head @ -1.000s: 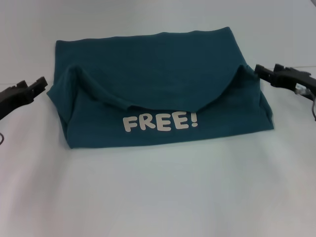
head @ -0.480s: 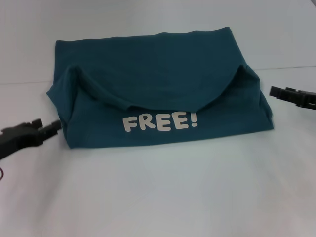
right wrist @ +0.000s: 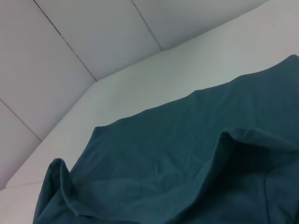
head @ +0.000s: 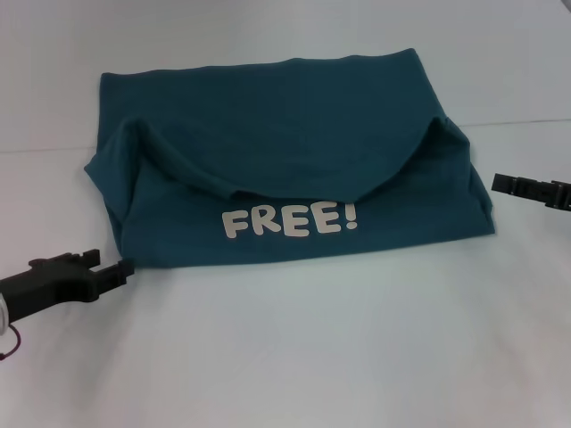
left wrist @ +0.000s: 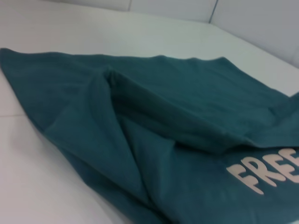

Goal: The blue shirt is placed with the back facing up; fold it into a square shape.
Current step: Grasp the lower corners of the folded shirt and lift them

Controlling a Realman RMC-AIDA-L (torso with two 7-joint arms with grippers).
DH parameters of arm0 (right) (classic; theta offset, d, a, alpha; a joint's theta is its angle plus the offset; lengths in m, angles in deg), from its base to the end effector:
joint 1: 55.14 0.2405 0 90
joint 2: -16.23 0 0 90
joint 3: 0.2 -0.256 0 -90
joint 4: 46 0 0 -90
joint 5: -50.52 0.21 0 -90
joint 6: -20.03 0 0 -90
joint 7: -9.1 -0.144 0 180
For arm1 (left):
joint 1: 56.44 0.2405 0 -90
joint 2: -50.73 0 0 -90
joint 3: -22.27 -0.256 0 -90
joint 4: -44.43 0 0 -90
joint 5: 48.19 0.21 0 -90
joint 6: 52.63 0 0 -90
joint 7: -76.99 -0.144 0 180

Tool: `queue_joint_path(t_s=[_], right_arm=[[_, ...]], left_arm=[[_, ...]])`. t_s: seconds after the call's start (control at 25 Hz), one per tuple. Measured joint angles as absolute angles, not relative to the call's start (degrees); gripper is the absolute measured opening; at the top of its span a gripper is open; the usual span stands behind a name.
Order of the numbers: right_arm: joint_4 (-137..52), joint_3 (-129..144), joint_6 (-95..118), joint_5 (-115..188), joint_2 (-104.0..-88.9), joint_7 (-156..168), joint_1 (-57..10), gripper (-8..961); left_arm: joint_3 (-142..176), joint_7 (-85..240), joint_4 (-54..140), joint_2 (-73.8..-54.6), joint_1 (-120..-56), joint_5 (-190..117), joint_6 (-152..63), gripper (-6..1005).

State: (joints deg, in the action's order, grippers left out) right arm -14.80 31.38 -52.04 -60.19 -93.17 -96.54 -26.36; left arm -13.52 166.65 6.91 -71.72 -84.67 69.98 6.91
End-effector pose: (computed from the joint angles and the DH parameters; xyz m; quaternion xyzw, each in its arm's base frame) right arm 0.3398 0.3652 0.0841 -0.7758 0.4920 0.2712 0.2871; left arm -0.3250 0.3588 -0.0043 -0.8448 -0.3912 -0.1631 0.3267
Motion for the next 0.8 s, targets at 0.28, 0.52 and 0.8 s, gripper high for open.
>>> queue_joint_path(t_s=[0.28,0.52,0.8], right_arm=[[-14.8,31.5,-51.9,-60.2,-93.32,-96.6,-26.2,675],[-14.8,31.5,-52.0,-60.2,-93.25,-97.3,-25.8,676],[-14.7,31.4,-51.7,-60.2,-93.21,-97.4,-25.8,676]], left_arm=[[-15.5,166.0,7.0,-72.7,-85.4,70.1,3.5,631],[-17.5,166.0,7.1,-73.04,-86.0,70.2,0.9,629],[-18.2,166.1,7.3,-72.99,-86.7,70.2,-0.7,628]])
